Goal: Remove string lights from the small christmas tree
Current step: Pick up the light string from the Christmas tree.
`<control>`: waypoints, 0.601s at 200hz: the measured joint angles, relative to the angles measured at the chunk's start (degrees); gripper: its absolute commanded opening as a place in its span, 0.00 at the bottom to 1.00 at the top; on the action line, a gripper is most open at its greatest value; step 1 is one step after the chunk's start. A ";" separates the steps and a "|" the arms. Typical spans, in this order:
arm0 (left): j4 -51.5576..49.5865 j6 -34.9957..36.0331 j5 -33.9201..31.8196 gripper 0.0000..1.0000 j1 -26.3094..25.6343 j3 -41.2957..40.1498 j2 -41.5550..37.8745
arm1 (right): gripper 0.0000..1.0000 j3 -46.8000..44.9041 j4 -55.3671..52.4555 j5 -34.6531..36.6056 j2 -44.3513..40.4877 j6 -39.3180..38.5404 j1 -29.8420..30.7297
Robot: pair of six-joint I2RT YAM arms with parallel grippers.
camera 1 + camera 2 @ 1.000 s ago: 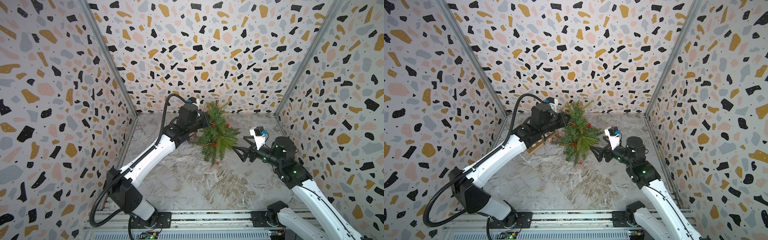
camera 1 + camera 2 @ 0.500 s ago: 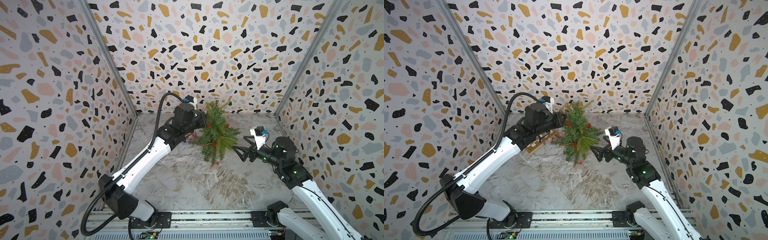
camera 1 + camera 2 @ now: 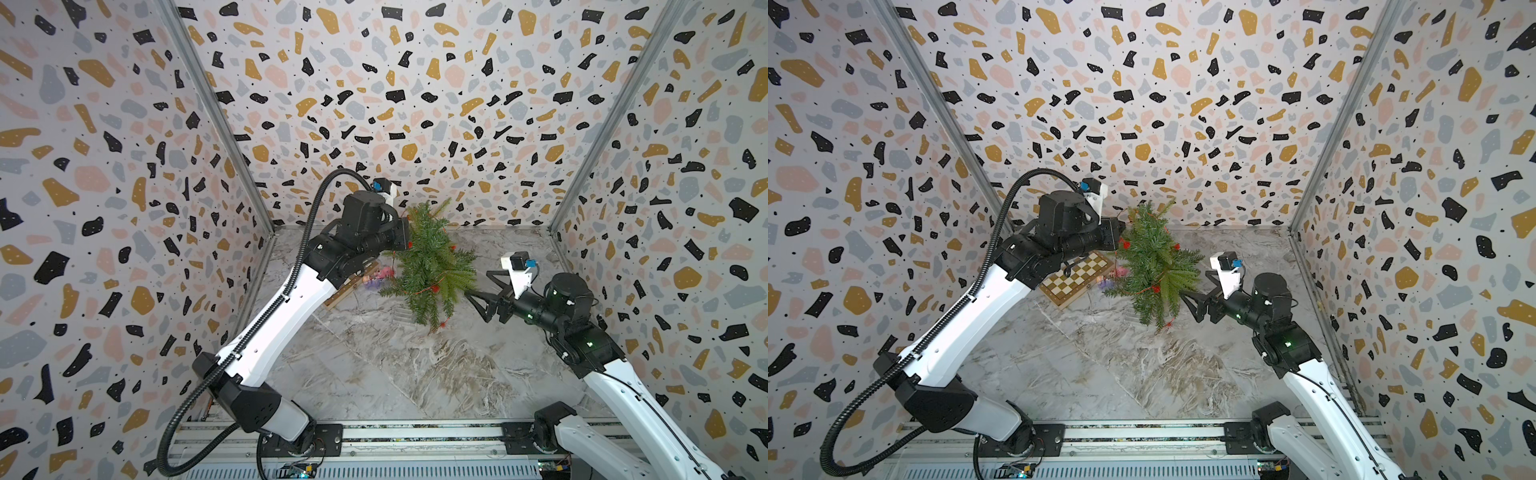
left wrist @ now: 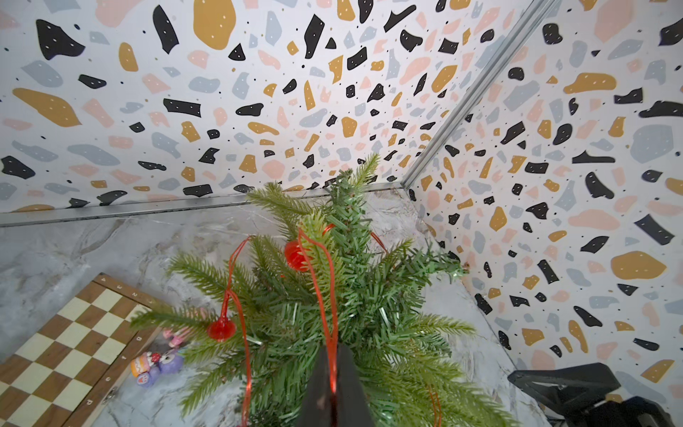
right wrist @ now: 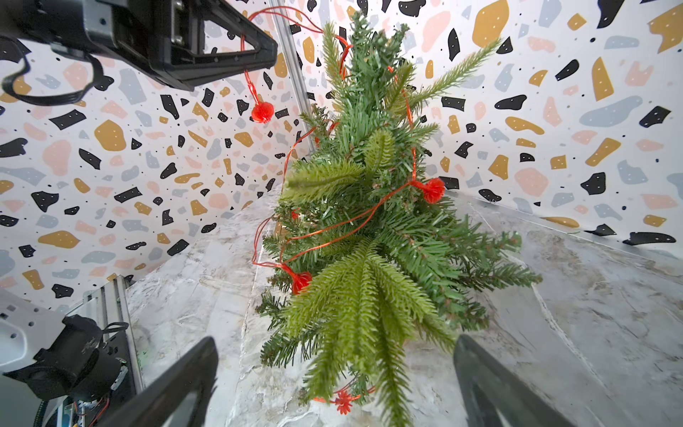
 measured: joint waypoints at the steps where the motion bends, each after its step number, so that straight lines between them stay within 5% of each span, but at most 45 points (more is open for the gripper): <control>1: -0.11 0.09 -0.02 0.00 0.00 0.13 0.09 | 1.00 0.00 -0.02 0.00 0.00 0.04 0.00; 120: -11.91 9.99 -5.66 0.00 0.00 10.12 4.94 | 1.00 2.34 1.25 -0.02 1.86 0.94 0.04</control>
